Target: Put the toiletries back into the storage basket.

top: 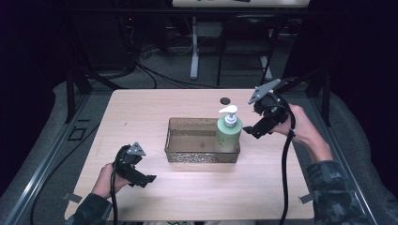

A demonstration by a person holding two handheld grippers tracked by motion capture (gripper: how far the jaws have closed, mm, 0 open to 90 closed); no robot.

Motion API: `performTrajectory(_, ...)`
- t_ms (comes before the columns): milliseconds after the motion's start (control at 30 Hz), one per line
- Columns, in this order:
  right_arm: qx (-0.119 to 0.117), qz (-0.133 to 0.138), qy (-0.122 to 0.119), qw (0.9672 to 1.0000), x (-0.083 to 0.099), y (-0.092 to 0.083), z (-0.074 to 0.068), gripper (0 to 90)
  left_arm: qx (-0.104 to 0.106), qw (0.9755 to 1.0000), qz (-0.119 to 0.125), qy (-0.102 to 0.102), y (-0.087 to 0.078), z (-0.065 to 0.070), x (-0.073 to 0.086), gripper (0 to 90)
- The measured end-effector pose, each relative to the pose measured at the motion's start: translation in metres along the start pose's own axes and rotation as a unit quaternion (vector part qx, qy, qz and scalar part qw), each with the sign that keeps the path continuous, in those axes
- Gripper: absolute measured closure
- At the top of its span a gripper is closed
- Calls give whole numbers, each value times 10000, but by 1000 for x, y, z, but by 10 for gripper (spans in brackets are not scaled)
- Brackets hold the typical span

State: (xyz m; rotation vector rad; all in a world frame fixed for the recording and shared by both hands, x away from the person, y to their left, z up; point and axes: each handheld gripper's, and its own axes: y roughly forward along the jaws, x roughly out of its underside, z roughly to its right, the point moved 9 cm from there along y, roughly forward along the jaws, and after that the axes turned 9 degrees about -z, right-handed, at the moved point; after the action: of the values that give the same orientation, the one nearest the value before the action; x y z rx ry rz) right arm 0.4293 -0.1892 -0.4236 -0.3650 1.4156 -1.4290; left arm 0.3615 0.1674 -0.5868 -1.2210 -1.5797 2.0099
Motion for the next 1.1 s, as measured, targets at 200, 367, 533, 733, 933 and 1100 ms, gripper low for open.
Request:
performTrajectory(200,-71,76,210,9997,31,9,-8,1,0,10000,-22,11,1,0,0,0)
performTrajectory(367,-98,57,373,9992,55,22,-17,4,-14,10000,-24,14,1,1,0,0)
performTrajectory(533,-259,15,542,9982,77,44,-31,9,-4,10000,-42,13,1,1,1,0)
performTrajectory(733,-445,-125,698,9965,100,70,-47,16,-4,10000,-60,28,2,1,1,0)
performTrajectory(933,-597,-456,740,9944,120,94,-58,25,16,10000,-81,50,2,0,2,0)
performTrajectory(1100,-584,-851,664,9924,137,110,-63,22,22,9999,-77,65,4,-1,2,0)
